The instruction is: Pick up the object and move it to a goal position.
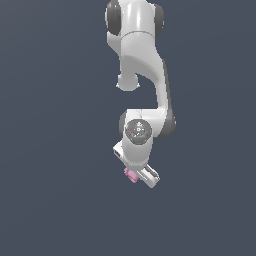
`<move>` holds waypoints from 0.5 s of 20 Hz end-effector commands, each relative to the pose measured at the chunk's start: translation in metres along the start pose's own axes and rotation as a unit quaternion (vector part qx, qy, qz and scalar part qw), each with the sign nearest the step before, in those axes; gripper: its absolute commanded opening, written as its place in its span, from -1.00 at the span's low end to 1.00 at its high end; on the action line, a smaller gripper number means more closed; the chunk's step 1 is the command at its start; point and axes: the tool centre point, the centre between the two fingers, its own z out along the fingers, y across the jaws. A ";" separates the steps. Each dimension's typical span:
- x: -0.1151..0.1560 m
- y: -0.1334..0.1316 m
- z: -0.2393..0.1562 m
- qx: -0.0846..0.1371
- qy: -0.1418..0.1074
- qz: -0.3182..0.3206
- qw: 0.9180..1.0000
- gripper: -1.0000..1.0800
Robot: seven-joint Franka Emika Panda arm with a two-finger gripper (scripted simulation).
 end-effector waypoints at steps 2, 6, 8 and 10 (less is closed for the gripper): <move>0.010 -0.007 -0.005 0.000 0.000 0.000 1.000 -1.00; 0.018 -0.012 -0.009 0.000 0.000 0.000 1.000 -1.00; 0.021 -0.014 -0.010 0.000 0.000 0.000 1.000 -1.00; 0.023 -0.015 -0.011 0.000 0.000 0.000 1.000 -1.00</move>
